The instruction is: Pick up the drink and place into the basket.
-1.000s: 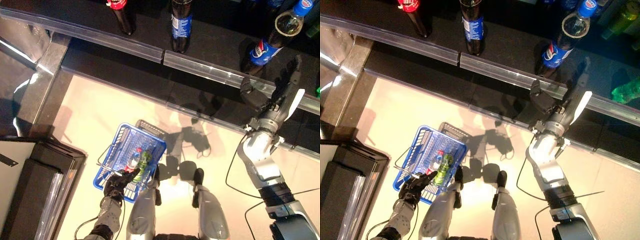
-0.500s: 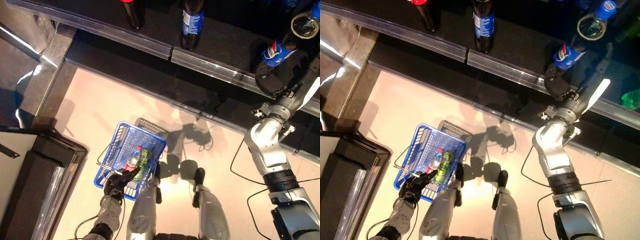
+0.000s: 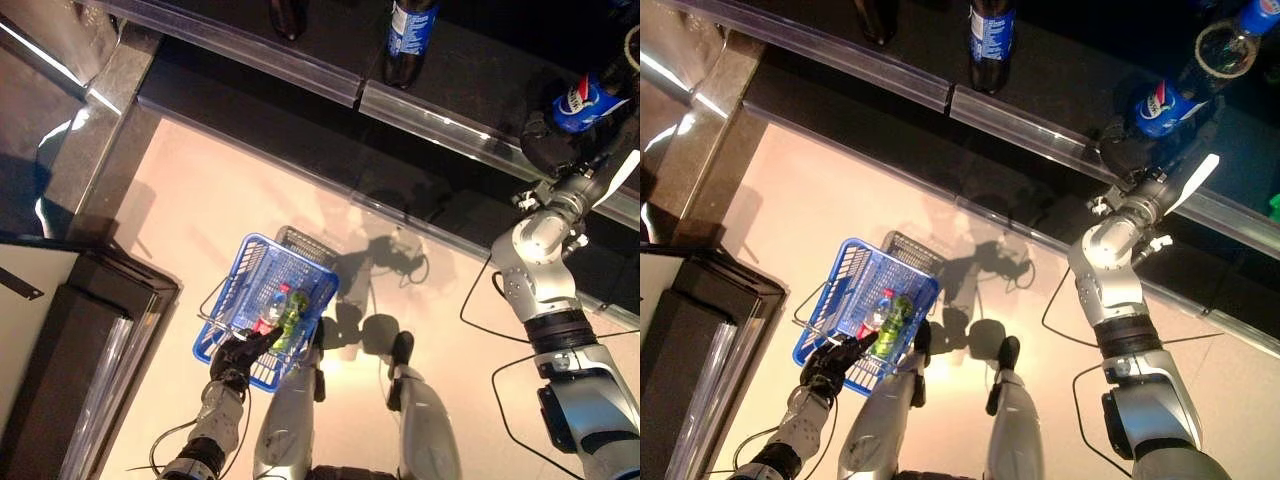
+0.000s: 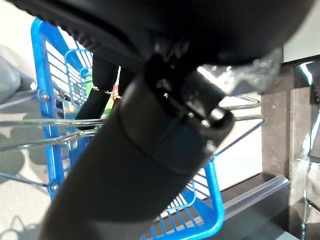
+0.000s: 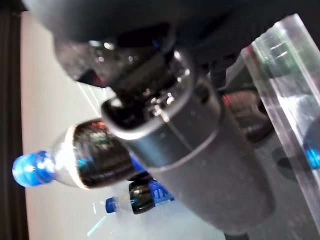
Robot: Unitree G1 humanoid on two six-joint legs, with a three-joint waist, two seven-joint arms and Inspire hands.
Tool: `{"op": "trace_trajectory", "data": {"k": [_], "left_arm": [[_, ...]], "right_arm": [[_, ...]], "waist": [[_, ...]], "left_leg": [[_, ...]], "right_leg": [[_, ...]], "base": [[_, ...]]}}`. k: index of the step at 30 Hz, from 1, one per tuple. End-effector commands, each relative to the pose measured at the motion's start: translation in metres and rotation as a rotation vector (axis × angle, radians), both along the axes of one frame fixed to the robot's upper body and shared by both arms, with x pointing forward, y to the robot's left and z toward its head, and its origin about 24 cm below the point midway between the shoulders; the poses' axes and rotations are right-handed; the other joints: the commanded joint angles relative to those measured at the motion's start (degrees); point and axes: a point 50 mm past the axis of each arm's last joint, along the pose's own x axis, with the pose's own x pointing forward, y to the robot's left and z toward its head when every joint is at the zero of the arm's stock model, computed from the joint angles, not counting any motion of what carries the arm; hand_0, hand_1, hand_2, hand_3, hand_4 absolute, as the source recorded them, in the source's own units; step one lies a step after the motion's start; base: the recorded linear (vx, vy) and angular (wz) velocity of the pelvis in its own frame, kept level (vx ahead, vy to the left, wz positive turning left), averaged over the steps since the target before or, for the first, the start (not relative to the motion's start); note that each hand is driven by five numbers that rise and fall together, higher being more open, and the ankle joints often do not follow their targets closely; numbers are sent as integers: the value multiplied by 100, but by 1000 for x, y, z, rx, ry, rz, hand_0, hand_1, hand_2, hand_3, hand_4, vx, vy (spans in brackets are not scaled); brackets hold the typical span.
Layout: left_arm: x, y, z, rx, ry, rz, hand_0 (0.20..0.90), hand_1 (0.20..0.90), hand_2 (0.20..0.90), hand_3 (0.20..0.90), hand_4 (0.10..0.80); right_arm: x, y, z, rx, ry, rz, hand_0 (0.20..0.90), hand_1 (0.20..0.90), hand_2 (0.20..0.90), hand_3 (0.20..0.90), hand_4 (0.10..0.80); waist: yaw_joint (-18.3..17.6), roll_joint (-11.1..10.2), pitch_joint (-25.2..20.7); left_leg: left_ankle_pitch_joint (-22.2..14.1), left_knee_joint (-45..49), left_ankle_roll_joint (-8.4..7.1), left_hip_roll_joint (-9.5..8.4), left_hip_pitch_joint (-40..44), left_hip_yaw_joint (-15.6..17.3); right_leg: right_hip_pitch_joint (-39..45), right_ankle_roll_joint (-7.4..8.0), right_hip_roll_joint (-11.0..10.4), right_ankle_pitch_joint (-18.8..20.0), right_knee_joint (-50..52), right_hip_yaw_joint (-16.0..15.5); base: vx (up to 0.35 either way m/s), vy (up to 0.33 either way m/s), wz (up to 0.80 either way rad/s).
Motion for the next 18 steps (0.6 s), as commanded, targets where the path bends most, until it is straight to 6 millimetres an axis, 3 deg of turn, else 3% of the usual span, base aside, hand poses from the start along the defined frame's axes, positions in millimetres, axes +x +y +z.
{"op": "trace_trajectory", "data": {"k": [1, 9, 18], "left_arm": [[-23, 22, -3, 64, -4, 17, 300, 300, 300, 200, 100], [-20, 21, -1, 55, -19, 12, 300, 300, 300, 200, 100], [-22, 22, -1, 54, -16, -9, 300, 300, 300, 200, 100]], "right_arm": [[-21, -15, 87, -96, -334, -50, 900, 900, 900, 900, 800], [-22, -18, 108, -125, -363, -85, 900, 900, 900, 900, 800], [-22, -36, 124, -125, -351, -172, 900, 900, 900, 900, 800]], "waist": [[36, 81, -79], [48, 119, -79], [98, 161, -79]], "left_leg": [[-354, 674, -123, -165, -399, -405], [-342, 681, -113, -191, -530, -383], [-344, 709, -115, -214, -592, -423]], "right_leg": [[-448, -23, -180, 7, 571, -43], [-640, -12, -185, 12, 648, -6], [-737, -32, -180, -5, 724, -9]], "base": [[0, 0, 0], [8, -4, -2], [9, -5, -3]]}}
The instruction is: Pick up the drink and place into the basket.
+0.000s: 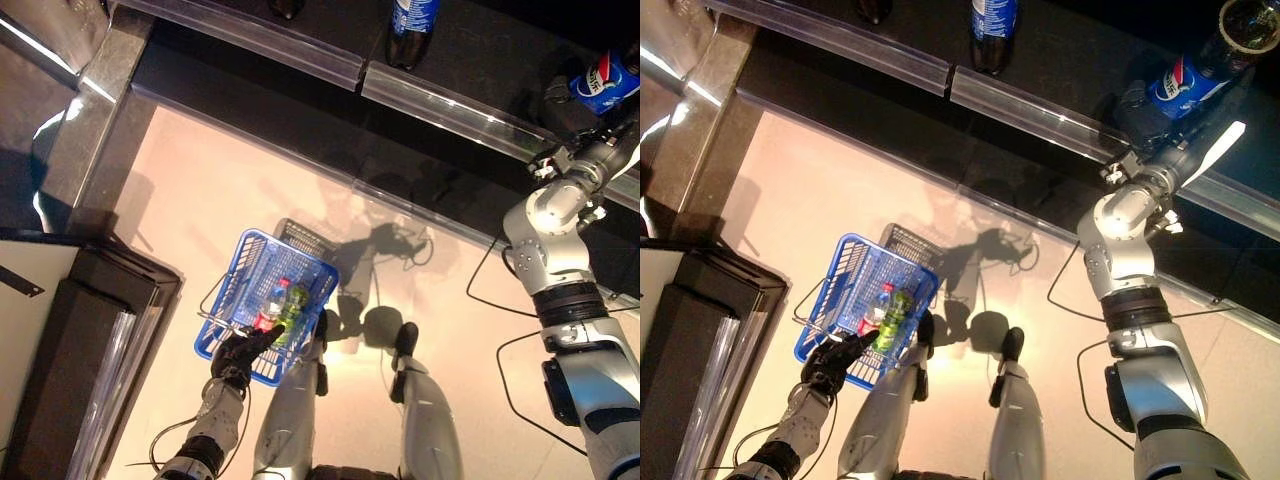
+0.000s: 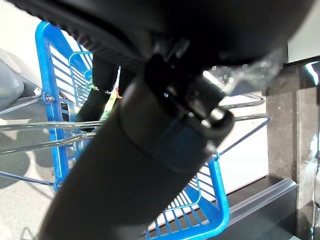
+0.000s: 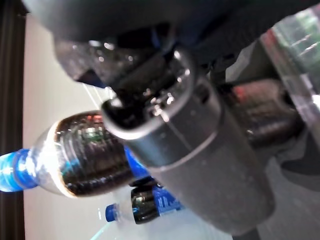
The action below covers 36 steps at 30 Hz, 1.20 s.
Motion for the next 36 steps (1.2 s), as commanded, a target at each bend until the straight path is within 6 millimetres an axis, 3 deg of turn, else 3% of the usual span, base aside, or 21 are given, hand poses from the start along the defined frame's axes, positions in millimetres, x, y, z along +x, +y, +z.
{"op": "trace_trajectory", "data": {"k": [1, 21, 22, 23, 24, 25, 36], "left_arm": [[-24, 26, -3, 77, -3, -7, 300, 300, 300, 200, 100], [-24, 30, -1, 72, -3, -33, 300, 300, 300, 200, 100], [-24, 30, -1, 74, -3, -35, 300, 300, 300, 200, 100], [-23, 30, 0, 75, -5, -35, 300, 300, 300, 200, 100], [-24, 31, 0, 75, -4, -34, 300, 300, 300, 200, 100], [-24, 32, 0, 77, -3, -34, 300, 300, 300, 200, 100], [-21, 38, 5, 69, -41, -26, 300, 300, 300, 200, 100]], "right_arm": [[-28, -25, 92, -110, -289, -128, 900, 900, 900, 900, 800], [-28, -42, 126, -107, -319, -125, 900, 900, 900, 900, 800], [-28, -44, 127, -106, -319, -134, 716, 716, 716, 686, 586], [-28, -44, 129, -102, -322, -140, 582, 582, 582, 529, 429], [-28, -45, 129, -99, -320, -147, 328, 328, 328, 233, 133], [-28, -46, 130, -101, -314, -154, 300, 300, 300, 200, 100], [-27, -56, 127, -82, -287, -170, 300, 300, 300, 200, 100]], "waist": [[85, 154, -90], [221, 241, -90], [235, 249, -90], [248, 256, -90], [252, 257, -90], [263, 258, -90], [286, 225, -90]], "left_leg": [[-370, 698, -161, -175, -409, -487], [-397, 732, -133, -243, -457, -496], [-394, 732, -131, -249, -479, -501], [-361, 728, -128, -245, -524, -502], [-396, 748, -129, -252, -524, -505], [-401, 748, -125, -255, -532, -512], [-417, 727, -103, -247, -552, -487]], "right_leg": [[-417, -48, -111, -12, 546, -43], [-507, -39, -185, -80, 680, -101], [-527, -35, -189, -79, 689, -113], [-570, -42, -180, -41, 682, -120], [-578, -35, -187, -83, 723, -117], [-587, -34, -186, -88, 734, -119], [-619, -34, -147, -98, 743, -142]], "base": [[0, 0, 0], [-1, 0, 0], [0, 0, 0], [-6, 8, 4], [-5, 9, 4], [13, 8, 5], [-8, 2, 2]]}}
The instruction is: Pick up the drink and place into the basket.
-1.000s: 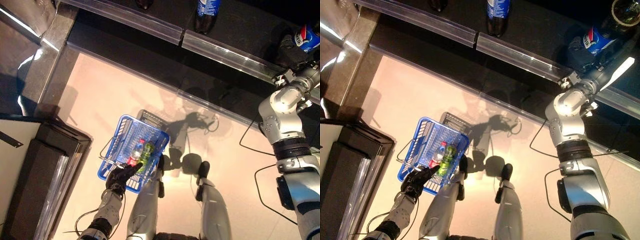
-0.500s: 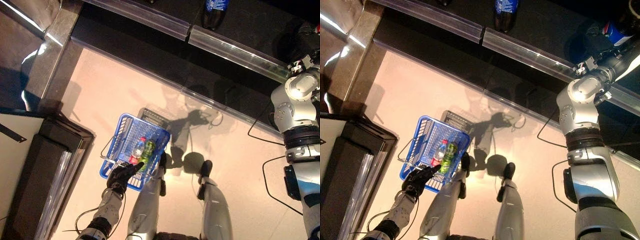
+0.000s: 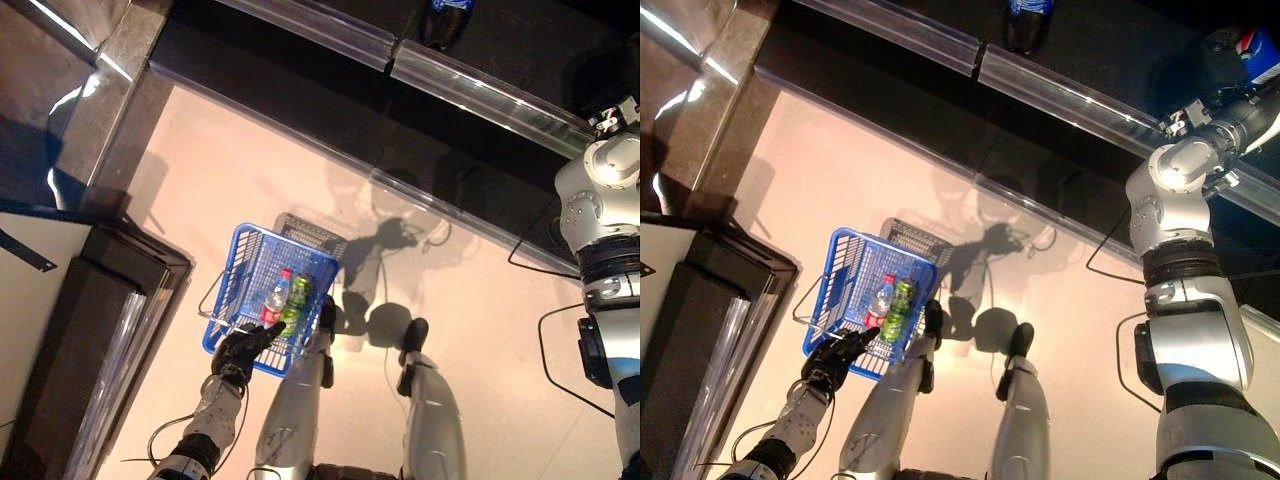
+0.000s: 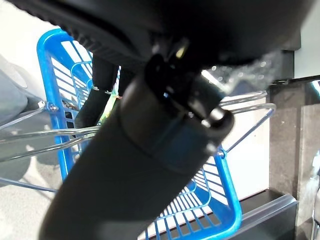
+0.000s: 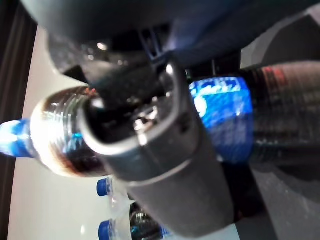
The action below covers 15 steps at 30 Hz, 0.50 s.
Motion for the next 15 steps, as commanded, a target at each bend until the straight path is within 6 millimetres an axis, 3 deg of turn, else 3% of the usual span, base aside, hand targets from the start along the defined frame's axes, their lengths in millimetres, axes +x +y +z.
{"op": "trace_trajectory", "data": {"k": [1, 15], "left_arm": [[-24, 37, 2, 104, -35, 8, 300, 300, 300, 200, 100], [-18, 39, 14, 77, -125, 32, 300, 300, 300, 200, 100]], "right_arm": [[-34, -15, 80, -166, -264, -58, 300, 300, 300, 200, 100], [-40, -16, 78, -206, -302, -18, 300, 300, 300, 200, 100]], "waist": [[102, 181, -110], [94, 119, -110]], "left_leg": [[-522, 572, -229, -85, -178, -385], [-696, 943, -261, -97, -24, -482]], "right_leg": [[-219, -89, 51, -82, 399, -92], [-43, -272, 131, -406, 864, -229]], "base": [[0, 0, 0], [-28, -16, 2]]}}
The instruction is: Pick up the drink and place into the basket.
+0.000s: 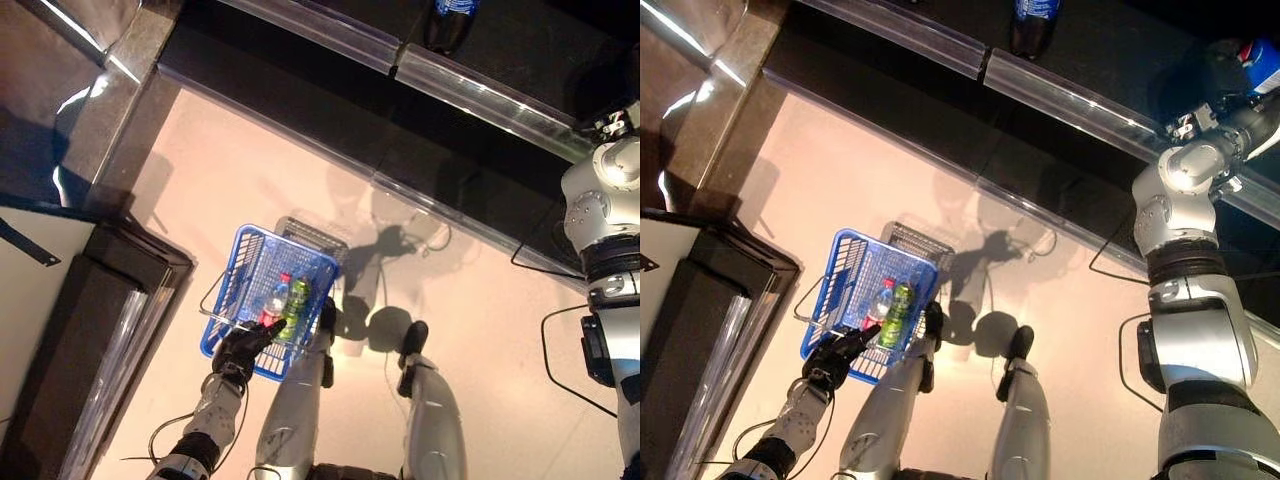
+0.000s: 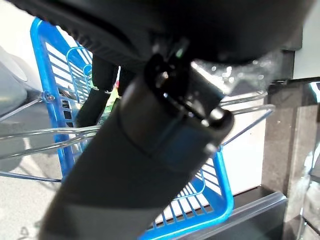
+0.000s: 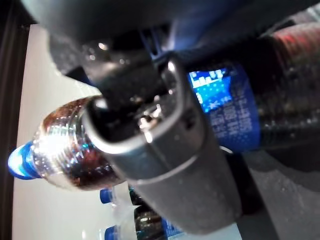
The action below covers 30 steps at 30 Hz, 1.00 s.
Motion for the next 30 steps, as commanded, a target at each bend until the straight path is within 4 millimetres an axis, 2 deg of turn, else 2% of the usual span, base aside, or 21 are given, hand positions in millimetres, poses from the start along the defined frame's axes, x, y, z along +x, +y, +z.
{"op": "trace_trajectory", "data": {"k": [1, 6, 10, 17, 23, 25, 30], "left_arm": [[-21, 39, 12, 103, -114, 31, 300, 300, 300, 200, 100], [-19, 43, 20, 78, -183, 64, 300, 300, 300, 200, 100], [-14, 41, 32, 57, -274, 80, 300, 300, 300, 200, 100], [-11, 36, 51, 28, -401, 65, 300, 300, 300, 200, 100], [-6, 25, 82, -6, -559, -7, 300, 300, 300, 200, 100], [-5, 21, 87, -14, -586, -27, 300, 300, 300, 200, 100], [-3, 5, 113, -26, -709, -126, 300, 300, 300, 200, 100]], "right_arm": [[-42, -7, 90, -259, -333, -36, 300, 300, 300, 200, 100], [-47, 20, 90, -390, -362, 57, 300, 300, 300, 200, 100], [-57, 50, 77, -507, -388, 194, 300, 300, 300, 200, 100], [-72, 77, 53, -603, -394, 357, 300, 300, 300, 200, 100], [-88, 110, 23, -661, -407, 601, 300, 300, 300, 200, 100], [-91, 116, 18, -663, -409, 653, 300, 300, 300, 200, 100], [-99, 147, 2, -661, -414, 890, 300, 300, 300, 200, 100]], "waist": [[48, 113, -110], [-15, 72, -110], [-145, 18, -150], [-251, -53, -329], [-275, -155, -528], [-263, -161, -582], [-186, -197, -707]], "left_leg": [[-699, 724, -266, -94, 2, -438], [-708, 766, -307, -44, 213, -434], [-715, 768, -350, 19, 451, -399], [-701, 744, -408, 136, 683, -339], [-628, 744, -447, 224, 860, -340], [-581, 688, -445, 243, 883, -345], [-532, 497, -436, 235, 1038, -381]], "right_leg": [[-27, -264, 161, -378, 612, -233], [181, -319, 197, -464, 678, -254], [406, -384, 266, -557, 717, -242], [659, -467, 337, -666, 735, -251], [972, -522, 433, -739, 687, -263], [1025, -525, 467, -696, 606, -271], [1245, -514, 521, -662, 425, -298]], "base": [[-27, -21, 3], [-25, -8, 3], [0, 0, 0], [-1, 2, 0], [1, -3, 3], [7, -3, 6], [1, 0, 4]]}}
